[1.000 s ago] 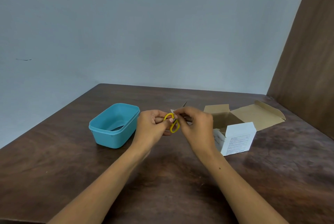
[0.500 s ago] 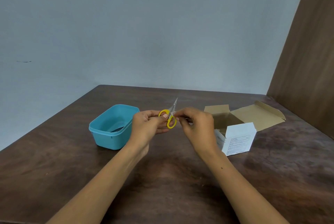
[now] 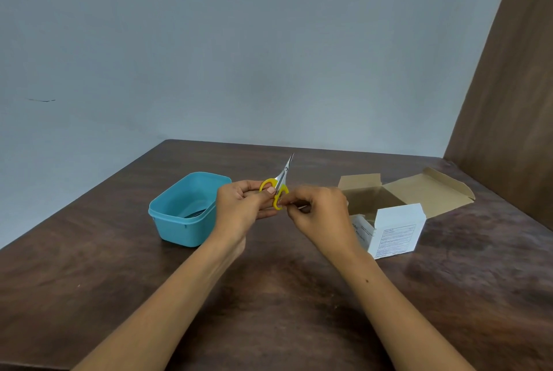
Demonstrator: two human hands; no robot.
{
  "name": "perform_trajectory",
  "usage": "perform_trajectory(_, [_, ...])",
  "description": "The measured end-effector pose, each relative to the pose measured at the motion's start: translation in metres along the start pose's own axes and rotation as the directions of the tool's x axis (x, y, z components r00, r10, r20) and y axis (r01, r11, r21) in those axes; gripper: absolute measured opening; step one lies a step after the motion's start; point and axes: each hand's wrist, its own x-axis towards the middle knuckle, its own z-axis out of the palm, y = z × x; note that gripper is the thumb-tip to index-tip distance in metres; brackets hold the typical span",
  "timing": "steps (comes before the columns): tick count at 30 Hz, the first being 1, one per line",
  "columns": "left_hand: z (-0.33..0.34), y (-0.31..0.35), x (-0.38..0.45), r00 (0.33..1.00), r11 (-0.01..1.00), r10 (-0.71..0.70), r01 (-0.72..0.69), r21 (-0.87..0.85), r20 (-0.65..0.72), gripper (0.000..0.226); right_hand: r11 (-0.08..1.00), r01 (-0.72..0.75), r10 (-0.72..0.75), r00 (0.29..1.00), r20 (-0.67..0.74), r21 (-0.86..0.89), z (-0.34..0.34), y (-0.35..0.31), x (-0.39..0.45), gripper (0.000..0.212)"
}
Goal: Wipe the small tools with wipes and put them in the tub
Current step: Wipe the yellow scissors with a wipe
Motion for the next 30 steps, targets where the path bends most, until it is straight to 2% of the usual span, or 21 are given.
perform_trajectory(6, [0.002,-0.002,0.001,1.0,1.0,-0.022,0.022,0.003,0.003,0.003,1.0,0.013,-0.01,0.99,-0.14,0.025,-0.001,-0.001,0.0,0.019])
perform_trajectory(10, [0.003,-0.007,0.002,0.996,0.997,0.023,-0.016,0.082,-0.082,0.003,0.997,-0.023,0.026,0.999,0.032,-0.067,0.009,-0.003,-0.003,0.02])
perform_trajectory(12, [0.003,-0.009,0.003,0.994,0.995,0.035,-0.025,0.094,-0.108,0.009,0.997,-0.065,0.069,0.995,0.078,-0.048,0.015,-0.006,-0.004,0.016])
perform_trajectory(16, [0.003,-0.01,0.003,0.996,0.999,0.013,-0.01,0.042,-0.092,0.009,0.964,-0.213,0.207,0.977,0.053,0.161,0.013,-0.009,-0.003,0.016])
perform_trajectory(20, [0.005,-0.009,0.001,0.998,1.0,0.005,-0.005,0.01,-0.066,0.005,0.834,-0.35,0.379,0.925,0.017,0.427,0.009,-0.01,-0.004,0.014])
perform_trajectory(22, [0.005,-0.007,0.0,0.998,0.999,-0.006,0.004,-0.046,-0.062,0.006,0.868,-0.3,0.334,0.942,-0.02,0.397,0.01,-0.011,-0.006,0.016])
perform_trajectory(26, [0.004,-0.002,-0.001,0.997,0.991,-0.068,0.062,-0.122,-0.039,0.005,0.977,-0.103,0.109,0.994,-0.019,0.186,0.005,-0.01,-0.004,0.016])
perform_trajectory(28, [0.005,-0.001,-0.002,0.995,0.986,-0.095,0.09,-0.14,-0.028,0.003,0.99,-0.069,0.075,0.997,-0.038,0.122,0.0,-0.008,-0.002,0.017])
perform_trajectory(30, [0.005,0.0,-0.002,0.992,0.98,-0.121,0.115,-0.161,-0.027,0.001,0.996,-0.044,0.054,0.992,-0.116,0.081,-0.004,-0.007,-0.002,0.015])
